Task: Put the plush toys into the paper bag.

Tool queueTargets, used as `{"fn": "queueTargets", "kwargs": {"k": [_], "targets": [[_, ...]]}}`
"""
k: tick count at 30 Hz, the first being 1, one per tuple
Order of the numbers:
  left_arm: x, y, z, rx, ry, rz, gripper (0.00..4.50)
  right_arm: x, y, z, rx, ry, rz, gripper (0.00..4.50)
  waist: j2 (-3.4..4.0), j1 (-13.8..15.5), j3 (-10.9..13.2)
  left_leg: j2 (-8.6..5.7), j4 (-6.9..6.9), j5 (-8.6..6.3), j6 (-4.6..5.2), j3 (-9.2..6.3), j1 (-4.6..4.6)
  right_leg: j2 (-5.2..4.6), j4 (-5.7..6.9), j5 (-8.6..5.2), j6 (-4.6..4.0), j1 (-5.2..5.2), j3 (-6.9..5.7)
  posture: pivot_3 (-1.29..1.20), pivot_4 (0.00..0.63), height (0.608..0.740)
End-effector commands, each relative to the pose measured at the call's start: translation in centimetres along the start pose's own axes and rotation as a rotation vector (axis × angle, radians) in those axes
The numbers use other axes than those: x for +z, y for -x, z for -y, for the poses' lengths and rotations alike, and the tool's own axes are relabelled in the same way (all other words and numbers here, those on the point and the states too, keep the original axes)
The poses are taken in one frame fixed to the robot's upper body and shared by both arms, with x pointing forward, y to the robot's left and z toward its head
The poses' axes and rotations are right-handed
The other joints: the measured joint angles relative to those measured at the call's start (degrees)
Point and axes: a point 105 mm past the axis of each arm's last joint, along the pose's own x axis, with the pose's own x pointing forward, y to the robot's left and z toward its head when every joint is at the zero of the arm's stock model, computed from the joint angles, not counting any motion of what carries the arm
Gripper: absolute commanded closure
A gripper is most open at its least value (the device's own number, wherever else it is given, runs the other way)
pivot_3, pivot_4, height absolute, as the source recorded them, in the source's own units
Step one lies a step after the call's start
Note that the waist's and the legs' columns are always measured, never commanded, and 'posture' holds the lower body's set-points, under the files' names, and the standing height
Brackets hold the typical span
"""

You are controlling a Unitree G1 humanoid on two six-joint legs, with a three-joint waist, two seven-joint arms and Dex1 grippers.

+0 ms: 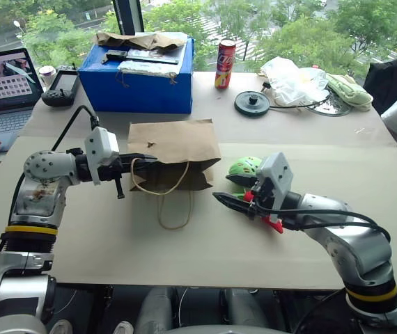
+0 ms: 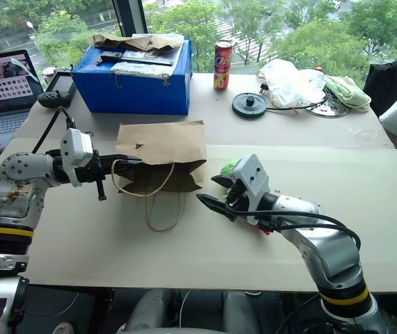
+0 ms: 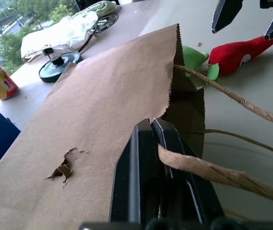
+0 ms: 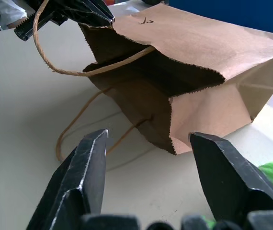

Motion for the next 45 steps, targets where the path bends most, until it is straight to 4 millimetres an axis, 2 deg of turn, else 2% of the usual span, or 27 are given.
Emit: {"fn": "queueTargets", "kwargs": {"k": [1, 5, 6, 16, 22, 27, 36, 39, 41, 45], "targets": [[1.6, -0.5, -0.5, 0.006, -0.041, 0.042, 4.50, 1.2, -1.5, -0.8, 0.016, 0.011, 0.042, 3.07, 0.00, 0.0, 0.0, 0.00, 0.00, 0.00, 0.00, -0.01, 0.00, 0.01, 0.01, 0.00, 0.00, 0.00, 0.00, 0.00, 0.150, 0.739], [2.4, -1.1, -0.4, 0.002, -0.031, 0.072, 4.50, 0.9, -4.0, 0.1, -0.068, -0.012, 0.035, 4.42, 0.00, -0.2, 0.0, 0.00, 0.02, 0.00, 0.00, -0.02, 0.01, 0.02, 0.02, 0.00, -0.01, 0.01, -0.01, 0.00, 0.150, 0.739], [2.6, -1.3, -0.4, 0.002, -0.025, 0.081, 4.50, 0.8, -4.5, 0.5, -0.100, -0.013, 0.030, 4.47, 0.00, -0.3, 0.0, 0.00, 0.02, 0.01, -0.01, -0.01, 0.00, 0.01, 0.03, 0.00, -0.01, 0.01, 0.00, 0.00, 0.150, 0.739], [4.0, -1.3, -0.7, 0.033, 0.038, 0.118, 4.50, -0.8, -6.9, 2.5, -0.311, 0.006, 0.010, 4.47, 0.00, -0.5, 0.0, 0.00, -0.03, 0.01, -0.01, -0.01, -0.07, 0.00, 0.03, 0.00, -0.01, -0.05, -0.01, 0.00, 0.150, 0.739], [5.3, -1.5, -1.3, 0.080, 0.112, 0.182, 4.50, -5.3, -8.5, 2.7, -0.357, 0.032, -0.172, 4.47, 0.00, -0.6, 0.0, 0.00, -0.02, 0.02, -0.03, -0.01, -0.03, 0.00, 0.04, 0.00, -0.01, -0.04, 0.00, 0.00, 0.150, 0.739], [5.9, -1.5, -1.6, 0.103, 0.144, 0.204, 4.50, -7.5, -8.6, 2.6, -0.355, 0.055, -0.270, 4.47, 0.01, -0.7, 0.0, 0.00, -0.04, 0.02, -0.03, -0.02, -0.02, 0.00, 0.04, 0.00, -0.01, -0.03, 0.00, 0.00, 0.150, 0.739], [6.3, -1.4, -2.1, 0.133, 0.164, 0.216, 4.50, -8.1, -8.6, 2.5, -0.344, 0.058, -0.303, 4.47, 0.01, -0.7, 0.0, 0.00, -0.04, 0.04, -0.07, -0.01, 0.08, 0.00, 0.09, 0.01, -0.01, 0.03, 0.01, 0.00, 0.150, 0.739], [5.9, -1.5, -1.9, 0.128, 0.154, 0.195, 4.50, -8.1, -8.6, 2.5, -0.342, 0.067, -0.306, 4.47, 0.01, -0.6, 0.0, 0.00, -0.04, 0.04, -0.07, -0.01, 0.08, 0.00, 0.08, 0.01, -0.01, 0.04, 0.01, 0.00, 0.150, 0.739], [5.5, -1.6, -1.8, 0.126, 0.159, 0.188, 4.50, -7.4, -8.5, 2.5, -0.339, 0.073, -0.285, 4.47, 0.01, -0.6, 0.0, 0.00, -0.04, 0.04, -0.07, -0.01, 0.08, 0.00, 0.08, 0.01, -0.01, 0.04, 0.02, 0.00, 0.150, 0.739], [4.7, -1.8, -1.6, 0.133, 0.169, 0.164, 4.50, -4.7, -7.6, 2.6, -0.324, 0.051, -0.200, 4.47, 0.01, -0.6, 0.0, 0.00, -0.06, 0.04, -0.07, -0.01, 0.05, 0.00, 0.07, 0.01, -0.02, 0.01, 0.01, 0.00, 0.150, 0.739]]}}
